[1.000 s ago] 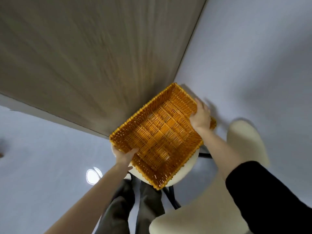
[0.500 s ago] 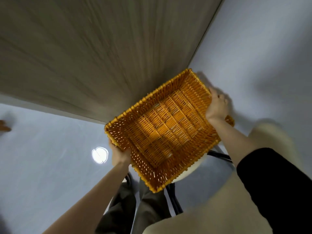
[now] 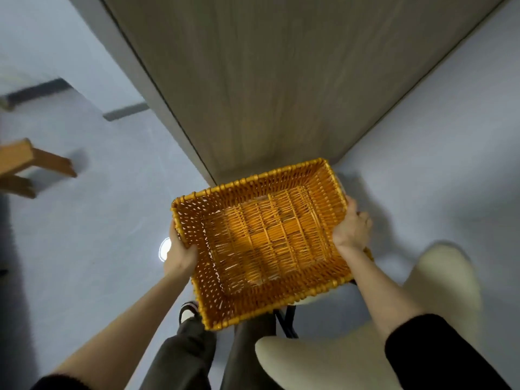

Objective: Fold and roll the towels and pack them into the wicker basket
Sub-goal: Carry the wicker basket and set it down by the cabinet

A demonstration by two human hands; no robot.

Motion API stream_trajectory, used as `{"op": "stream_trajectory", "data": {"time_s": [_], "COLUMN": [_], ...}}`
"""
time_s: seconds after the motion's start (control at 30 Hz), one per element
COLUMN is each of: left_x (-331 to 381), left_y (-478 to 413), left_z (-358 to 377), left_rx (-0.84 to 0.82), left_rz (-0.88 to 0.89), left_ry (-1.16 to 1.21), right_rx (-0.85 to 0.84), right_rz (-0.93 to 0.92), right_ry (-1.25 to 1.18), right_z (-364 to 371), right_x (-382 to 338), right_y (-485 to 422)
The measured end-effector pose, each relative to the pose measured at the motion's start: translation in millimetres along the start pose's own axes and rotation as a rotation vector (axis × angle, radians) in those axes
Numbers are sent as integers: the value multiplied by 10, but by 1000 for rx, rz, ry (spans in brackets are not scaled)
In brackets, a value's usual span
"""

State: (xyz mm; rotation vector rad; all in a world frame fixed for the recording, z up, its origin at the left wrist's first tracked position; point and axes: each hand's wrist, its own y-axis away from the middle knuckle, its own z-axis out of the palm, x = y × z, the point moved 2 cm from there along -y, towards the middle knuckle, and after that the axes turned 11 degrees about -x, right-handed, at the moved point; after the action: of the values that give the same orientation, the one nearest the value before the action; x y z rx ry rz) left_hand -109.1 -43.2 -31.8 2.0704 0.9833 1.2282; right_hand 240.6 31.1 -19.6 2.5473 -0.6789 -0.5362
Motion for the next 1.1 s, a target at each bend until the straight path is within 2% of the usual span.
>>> {"op": "stream_trajectory", "data": {"time_s": [0.23,0.57,0.67,0.8,0.93,1.1], "left_x": [-457,-1764,-1969,-2178,-2290,-2143], "left_y": [245,343,487,612,539,232], "left_z": [-974,-2455,-2905,-3436,-3797,-4201], "left_rx": [59,56,105,176,238,269], "left_rz": [84,174,188,222,154,183], "left_ry": [17,177,181,201,187,209], "right_rx": [-57,-158,-159,-160,-157,-173], "right_rz": [-37,-88,-125,-189,-247,-310], "right_ry": [56,61,79,113,184,186], "right_z": [139,943,1153,1385,1497,1590], "right_x": [-639,-1637,-2000,-2523,-2975,-3606], "right_y": [893,2145,2438,2704,2786,2655]}}
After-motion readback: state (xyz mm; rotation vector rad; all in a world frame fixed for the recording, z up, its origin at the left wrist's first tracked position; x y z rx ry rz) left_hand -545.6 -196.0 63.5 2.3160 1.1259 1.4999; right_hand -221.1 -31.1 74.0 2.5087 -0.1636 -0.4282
